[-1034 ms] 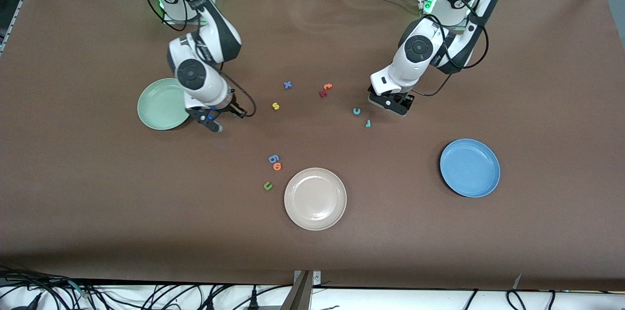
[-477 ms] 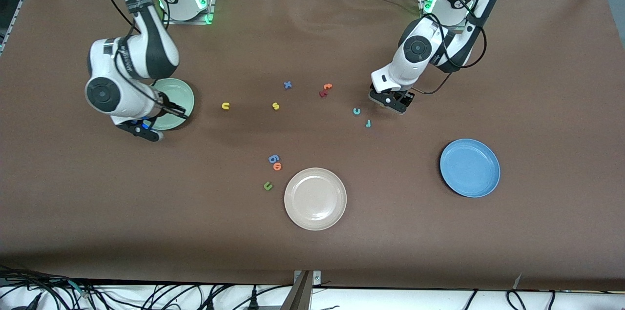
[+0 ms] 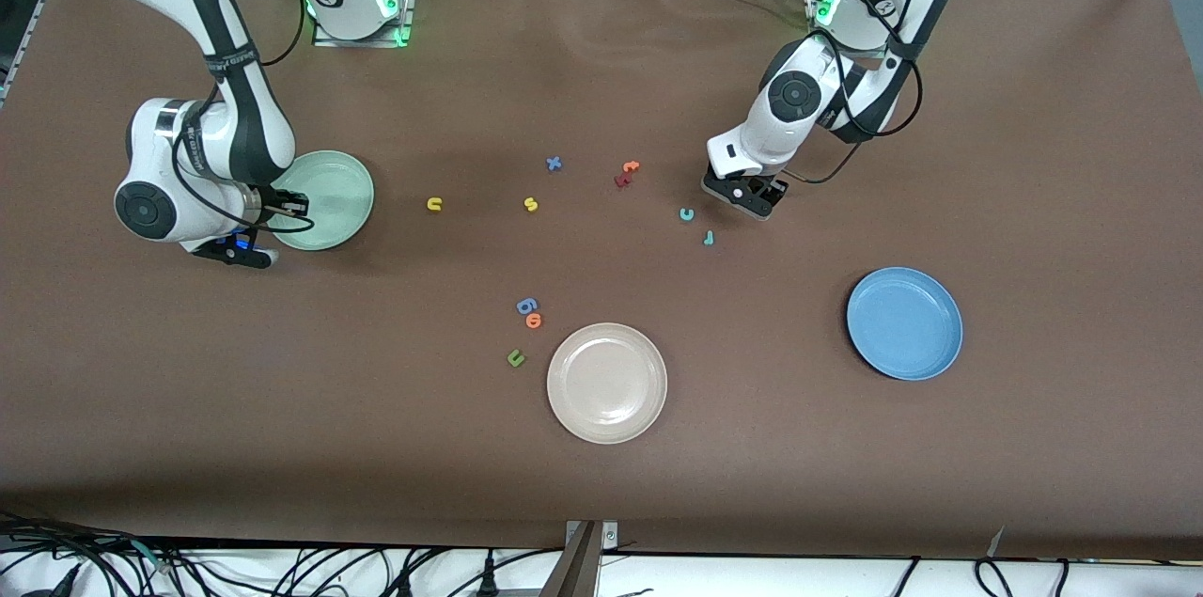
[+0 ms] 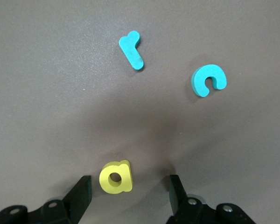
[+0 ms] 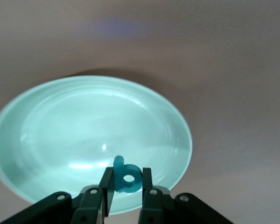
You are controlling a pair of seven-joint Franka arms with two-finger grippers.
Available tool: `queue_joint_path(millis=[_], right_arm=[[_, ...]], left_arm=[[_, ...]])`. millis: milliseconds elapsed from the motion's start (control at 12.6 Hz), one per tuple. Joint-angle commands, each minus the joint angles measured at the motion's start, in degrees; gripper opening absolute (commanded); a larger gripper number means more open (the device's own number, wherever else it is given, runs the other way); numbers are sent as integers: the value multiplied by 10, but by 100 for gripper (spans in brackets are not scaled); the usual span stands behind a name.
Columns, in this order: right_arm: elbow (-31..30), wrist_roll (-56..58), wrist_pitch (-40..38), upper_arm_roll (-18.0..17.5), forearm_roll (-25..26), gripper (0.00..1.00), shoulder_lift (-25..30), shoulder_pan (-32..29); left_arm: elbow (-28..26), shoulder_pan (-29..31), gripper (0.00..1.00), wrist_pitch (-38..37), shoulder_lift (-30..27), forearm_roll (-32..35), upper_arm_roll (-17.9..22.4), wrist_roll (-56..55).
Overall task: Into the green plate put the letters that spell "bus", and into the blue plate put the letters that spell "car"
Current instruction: 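Drop the b on the green plate while the left gripper grasps the a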
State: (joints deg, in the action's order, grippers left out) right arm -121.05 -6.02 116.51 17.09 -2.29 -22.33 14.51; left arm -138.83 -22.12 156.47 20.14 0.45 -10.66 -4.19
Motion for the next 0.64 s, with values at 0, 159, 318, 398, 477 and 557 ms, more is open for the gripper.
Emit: queue_joint_path(millis=[0,159,318,398,477,557], right_arm=[[-29,31,40,0,-6,5,-9,-10],[-34,32,43,0,-6,13,-13,-10],[-34,32,42,0,-6,71,-16,-10],[-32,31,36,0,-6,99,-14,-10],[-29,24,32,-2,-6,99,-7,-9],[-23,16,16,-7,-7,99,5,-3]], left_arm=[[7,-3,63,6,10,18,1,1],[8,-3,49,6,10,19,1,1],[8,-3,38,6,10,31,1,1],[8,-3,34,6,10,31,1,1],[8,-3,31,6,10,31,1,1],[8,-3,30,6,10,31,1,1]])
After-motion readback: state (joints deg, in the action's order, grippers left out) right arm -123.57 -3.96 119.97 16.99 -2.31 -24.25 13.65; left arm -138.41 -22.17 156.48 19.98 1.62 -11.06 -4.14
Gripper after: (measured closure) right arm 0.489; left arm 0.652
